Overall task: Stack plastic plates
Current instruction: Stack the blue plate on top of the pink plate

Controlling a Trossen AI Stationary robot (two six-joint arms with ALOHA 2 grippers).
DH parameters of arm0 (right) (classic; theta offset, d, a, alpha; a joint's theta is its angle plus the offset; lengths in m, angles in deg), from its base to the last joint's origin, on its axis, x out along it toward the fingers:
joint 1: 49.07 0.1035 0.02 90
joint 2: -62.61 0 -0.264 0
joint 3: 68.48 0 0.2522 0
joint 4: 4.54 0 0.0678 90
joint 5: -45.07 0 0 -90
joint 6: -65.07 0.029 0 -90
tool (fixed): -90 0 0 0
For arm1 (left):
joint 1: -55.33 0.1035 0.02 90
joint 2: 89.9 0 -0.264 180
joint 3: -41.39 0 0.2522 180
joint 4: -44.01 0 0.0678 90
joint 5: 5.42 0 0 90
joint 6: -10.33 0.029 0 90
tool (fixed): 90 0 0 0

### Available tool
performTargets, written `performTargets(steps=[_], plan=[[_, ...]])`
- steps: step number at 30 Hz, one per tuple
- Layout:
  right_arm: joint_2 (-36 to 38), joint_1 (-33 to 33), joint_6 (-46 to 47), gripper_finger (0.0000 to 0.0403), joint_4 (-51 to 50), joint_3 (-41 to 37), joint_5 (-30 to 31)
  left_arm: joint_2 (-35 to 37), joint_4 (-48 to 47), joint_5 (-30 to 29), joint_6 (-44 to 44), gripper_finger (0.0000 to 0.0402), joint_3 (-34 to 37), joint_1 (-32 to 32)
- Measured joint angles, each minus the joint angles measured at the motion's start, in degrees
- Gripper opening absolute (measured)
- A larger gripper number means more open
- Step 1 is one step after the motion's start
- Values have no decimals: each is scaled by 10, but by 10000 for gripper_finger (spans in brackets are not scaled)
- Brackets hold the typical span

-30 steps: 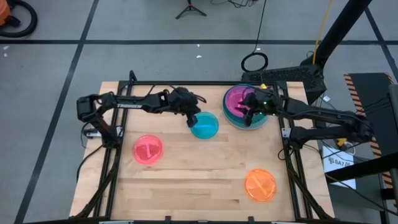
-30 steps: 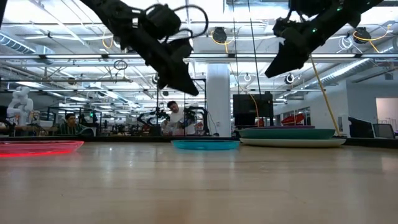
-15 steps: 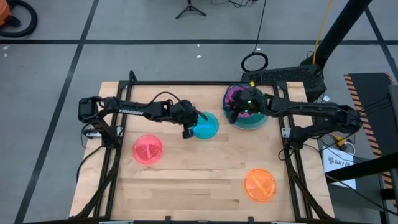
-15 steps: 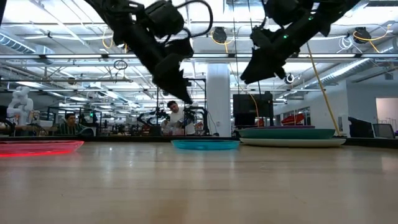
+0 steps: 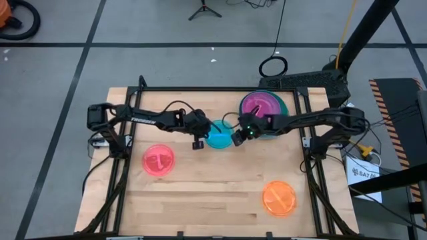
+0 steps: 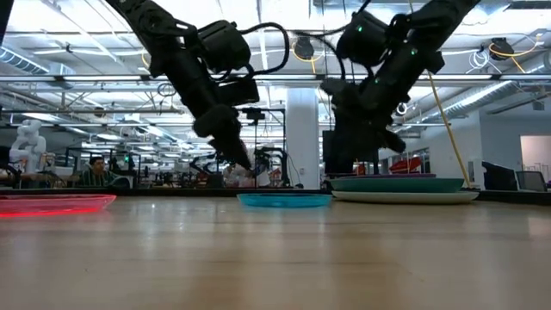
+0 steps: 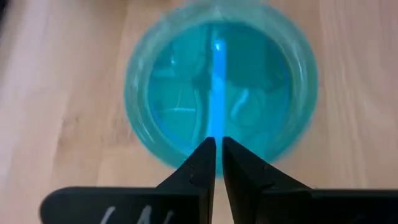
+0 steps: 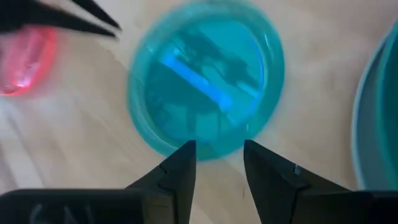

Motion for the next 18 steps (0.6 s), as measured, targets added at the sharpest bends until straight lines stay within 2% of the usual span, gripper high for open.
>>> performTargets(steps=[9,18], plan=[[-47,14,124,130,2,0,19,-31,11,1,17,35,-1,5],[-59,18,189,130,15,1,15,-42,-11,1,22,35,1,5]])
